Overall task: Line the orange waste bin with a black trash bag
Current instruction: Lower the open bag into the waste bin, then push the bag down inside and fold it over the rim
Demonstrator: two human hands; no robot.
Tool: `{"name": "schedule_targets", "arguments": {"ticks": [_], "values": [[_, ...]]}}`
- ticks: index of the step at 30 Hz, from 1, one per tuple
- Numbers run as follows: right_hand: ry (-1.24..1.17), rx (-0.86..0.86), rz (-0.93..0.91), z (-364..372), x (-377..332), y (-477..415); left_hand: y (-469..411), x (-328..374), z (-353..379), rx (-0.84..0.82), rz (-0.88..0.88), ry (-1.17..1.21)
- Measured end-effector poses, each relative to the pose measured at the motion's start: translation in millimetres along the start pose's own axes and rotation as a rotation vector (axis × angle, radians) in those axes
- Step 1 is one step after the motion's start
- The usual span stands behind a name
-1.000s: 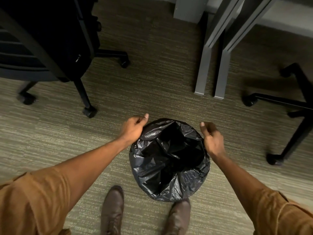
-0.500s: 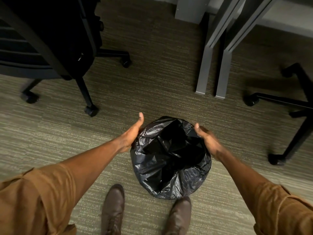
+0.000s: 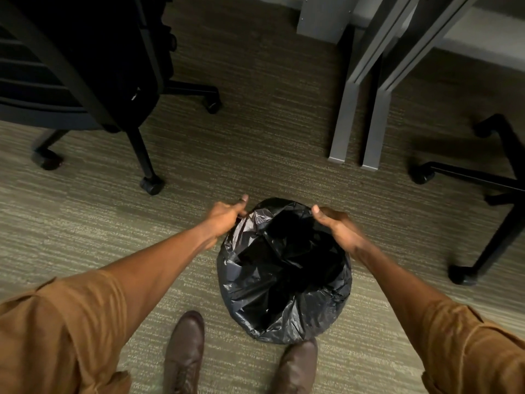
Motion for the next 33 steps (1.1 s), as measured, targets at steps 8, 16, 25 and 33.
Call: {"name": "schedule_targets", "arguments": {"ticks": [8, 16, 25, 33], "values": [[0.114, -0.097, 0.148, 6, 5, -12, 9, -21, -3, -0.087, -0.087, -0.237], [0.002, -0.089, 0.099, 0, 15, -16, 5, -29, 0, -0.21, -0.003, -0.187], [-0.209, 0.34, 0.014, -11, 45, 1, 17, -34, -1, 0.003, 0.051, -0.066], [0.735, 0.634, -0.532, 65, 1, 44, 55, -14, 75, 0.222, 0.973, -1.278]]}}
Point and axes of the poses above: each hand's wrist, its own y-axis away from the middle knuckle, its own z-axis out of the palm, x = y × z, the point moved 4 cm from there along -y, towards the middle knuckle, and after that the axes turned 11 degrees about -x, right-handed, at the moved point
